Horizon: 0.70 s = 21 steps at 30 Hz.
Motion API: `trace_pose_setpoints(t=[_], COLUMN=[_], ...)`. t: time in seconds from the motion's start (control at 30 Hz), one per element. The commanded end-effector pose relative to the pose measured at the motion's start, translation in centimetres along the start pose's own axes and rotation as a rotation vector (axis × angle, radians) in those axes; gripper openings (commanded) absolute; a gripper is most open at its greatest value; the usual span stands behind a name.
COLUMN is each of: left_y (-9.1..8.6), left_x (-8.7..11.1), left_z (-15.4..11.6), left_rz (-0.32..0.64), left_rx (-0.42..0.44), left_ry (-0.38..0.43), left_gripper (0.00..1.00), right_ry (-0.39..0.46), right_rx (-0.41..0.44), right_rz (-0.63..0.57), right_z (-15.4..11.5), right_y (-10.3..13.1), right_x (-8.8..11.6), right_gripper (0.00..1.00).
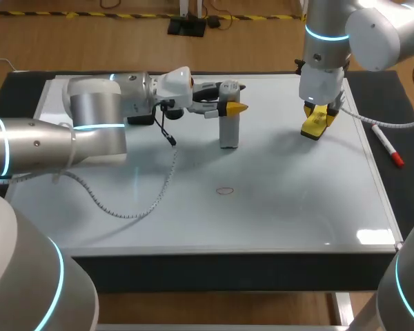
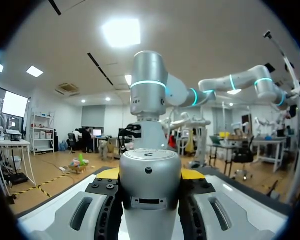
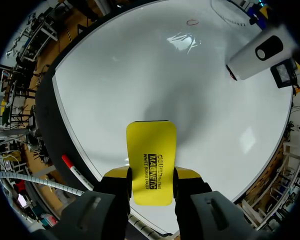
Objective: Pick up the inspection probe, press it on each red-marked spot on the whiteboard one by one, put down the probe, pick up the eraser, and wipe off all the red marks.
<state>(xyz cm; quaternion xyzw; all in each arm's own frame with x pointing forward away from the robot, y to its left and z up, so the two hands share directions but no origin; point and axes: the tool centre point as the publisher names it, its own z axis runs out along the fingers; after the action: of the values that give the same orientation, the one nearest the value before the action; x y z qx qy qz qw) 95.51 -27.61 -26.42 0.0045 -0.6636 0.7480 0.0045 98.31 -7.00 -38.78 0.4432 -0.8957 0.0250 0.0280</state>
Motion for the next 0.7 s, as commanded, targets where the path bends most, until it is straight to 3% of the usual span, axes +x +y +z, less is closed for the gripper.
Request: trace_pose_setpoints(t=[0.03,0.37,0.7], left_y=[0.1,-1.2,-3.6], left_x=[0.0,0.4,0.7], left_z=[0.0,-0.5,-3.9], left_rz=[-0.001,0.014,0.049], left_rx=[-0.001,-0.009,-0.022], left_ry=[0.003,-0.007,-0.050], left_gripper=[0.00,0.00,0.00], right_ry=[0.003,0.003,0.003], right_rx=[0.001,0.001,0.001], right_rz=[-0.001,-0.001,-0.001], right_z=[-0.1,-0.1,-0.1], right_y=[-0.1,-0.1,-0.1], right_x=[0.0,0.0,0.0], right_gripper=[0.00,0.00,0.00])
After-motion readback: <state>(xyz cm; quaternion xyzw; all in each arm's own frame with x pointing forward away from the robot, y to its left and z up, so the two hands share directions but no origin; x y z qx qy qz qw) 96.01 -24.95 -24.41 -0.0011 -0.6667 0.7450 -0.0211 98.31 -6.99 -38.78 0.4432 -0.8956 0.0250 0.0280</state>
